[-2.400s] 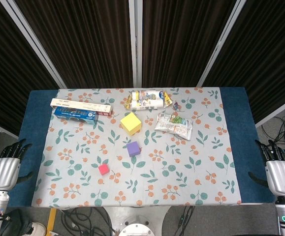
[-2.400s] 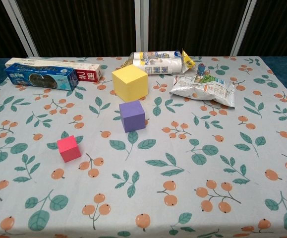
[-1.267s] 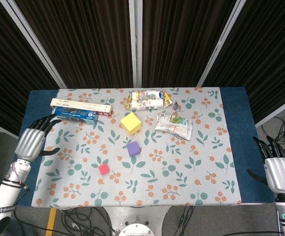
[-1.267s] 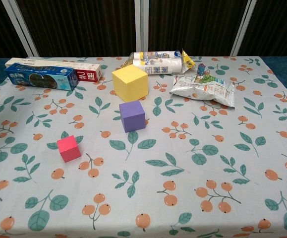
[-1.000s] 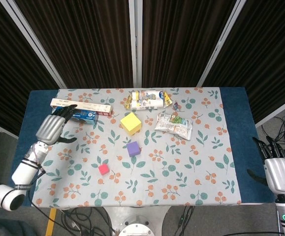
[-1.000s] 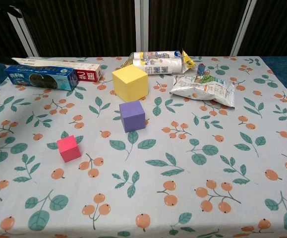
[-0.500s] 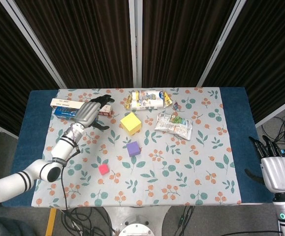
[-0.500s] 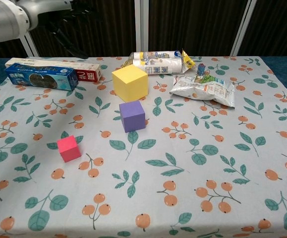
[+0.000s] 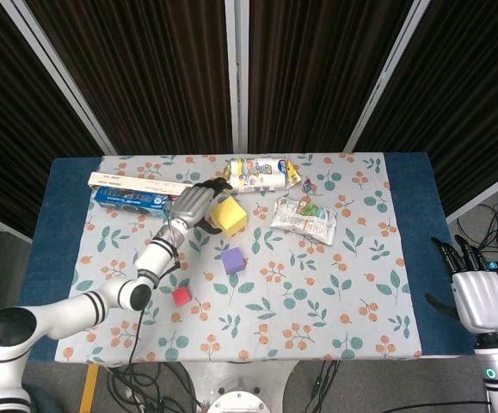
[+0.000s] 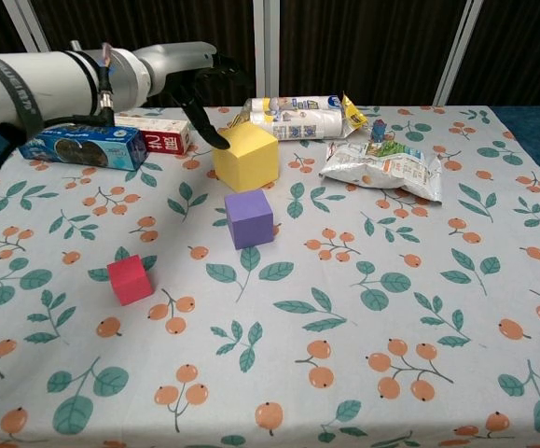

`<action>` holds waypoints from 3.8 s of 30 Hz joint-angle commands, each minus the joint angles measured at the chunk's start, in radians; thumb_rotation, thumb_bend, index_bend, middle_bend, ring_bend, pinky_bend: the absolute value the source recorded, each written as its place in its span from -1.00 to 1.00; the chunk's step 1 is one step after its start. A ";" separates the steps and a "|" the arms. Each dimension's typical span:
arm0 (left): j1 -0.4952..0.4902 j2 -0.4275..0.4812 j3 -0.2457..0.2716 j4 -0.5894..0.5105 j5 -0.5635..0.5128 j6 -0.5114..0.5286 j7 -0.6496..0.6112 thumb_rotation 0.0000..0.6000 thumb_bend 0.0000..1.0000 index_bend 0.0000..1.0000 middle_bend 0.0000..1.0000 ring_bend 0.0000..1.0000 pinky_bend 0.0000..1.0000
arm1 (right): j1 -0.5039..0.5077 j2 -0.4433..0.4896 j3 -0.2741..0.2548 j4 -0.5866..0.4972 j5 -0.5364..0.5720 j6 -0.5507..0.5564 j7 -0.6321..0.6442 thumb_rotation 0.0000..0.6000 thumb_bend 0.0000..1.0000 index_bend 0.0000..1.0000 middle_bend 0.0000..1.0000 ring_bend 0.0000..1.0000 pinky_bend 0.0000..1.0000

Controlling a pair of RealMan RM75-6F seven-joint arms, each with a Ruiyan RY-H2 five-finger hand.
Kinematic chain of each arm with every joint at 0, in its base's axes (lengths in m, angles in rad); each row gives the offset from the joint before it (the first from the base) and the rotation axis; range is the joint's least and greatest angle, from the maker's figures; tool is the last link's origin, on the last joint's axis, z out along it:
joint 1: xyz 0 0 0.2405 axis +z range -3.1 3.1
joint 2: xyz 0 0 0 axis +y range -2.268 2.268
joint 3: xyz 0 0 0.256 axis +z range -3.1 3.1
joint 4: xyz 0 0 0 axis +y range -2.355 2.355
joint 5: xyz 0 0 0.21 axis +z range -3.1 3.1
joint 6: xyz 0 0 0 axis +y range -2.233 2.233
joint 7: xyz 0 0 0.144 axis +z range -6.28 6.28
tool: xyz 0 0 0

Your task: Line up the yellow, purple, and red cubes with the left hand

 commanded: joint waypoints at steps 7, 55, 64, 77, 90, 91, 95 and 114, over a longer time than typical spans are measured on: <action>-0.063 -0.104 0.023 0.095 -0.064 0.023 0.097 1.00 -1.00 -0.53 -0.60 -0.69 -0.57 | 0.009 -0.003 0.001 0.003 0.010 -0.015 0.002 1.00 -0.88 -0.84 -0.64 -0.96 -0.73; -0.044 -0.122 0.016 0.177 -0.050 0.018 0.125 1.00 -0.93 -0.24 0.08 -0.19 -0.55 | -0.006 0.008 -0.004 -0.013 0.013 0.016 0.002 1.00 -0.87 -0.84 -0.64 -0.96 -0.73; 0.052 -0.006 0.099 0.016 0.115 0.109 0.080 1.00 -0.92 -0.24 0.08 -0.19 -0.54 | -0.010 0.006 -0.008 -0.018 -0.005 0.028 0.002 1.00 -0.87 -0.84 -0.64 -0.96 -0.73; 0.097 0.041 0.164 0.001 0.272 0.112 -0.024 1.00 -0.91 -0.24 0.04 -0.19 -0.55 | -0.024 0.001 -0.015 -0.024 -0.016 0.049 -0.004 1.00 -0.87 -0.84 -0.64 -0.96 -0.73; 0.100 0.076 0.174 -0.004 0.329 0.096 -0.067 1.00 -0.90 -0.48 -0.59 -0.60 -0.56 | -0.031 0.001 -0.014 -0.021 -0.010 0.054 0.002 1.00 -0.86 -0.84 -0.64 -0.96 -0.73; 0.103 0.086 0.172 -0.020 0.329 0.100 -0.069 1.00 -0.90 -0.49 -0.60 -0.61 -0.57 | -0.031 0.001 -0.013 -0.021 -0.010 0.053 0.002 1.00 -0.86 -0.84 -0.64 -0.96 -0.73; 0.122 0.141 0.162 -0.124 0.331 0.122 -0.083 1.00 -0.90 -0.49 -0.60 -0.61 -0.56 | -0.028 -0.001 -0.011 -0.018 -0.013 0.051 0.005 1.00 -0.86 -0.84 -0.64 -0.96 -0.73; 0.080 0.035 0.164 -0.313 0.209 0.202 0.268 1.00 -0.92 -0.29 -0.60 -0.69 -0.72 | -0.031 -0.002 -0.014 -0.007 -0.015 0.051 0.024 1.00 -0.86 -0.84 -0.64 -0.96 -0.73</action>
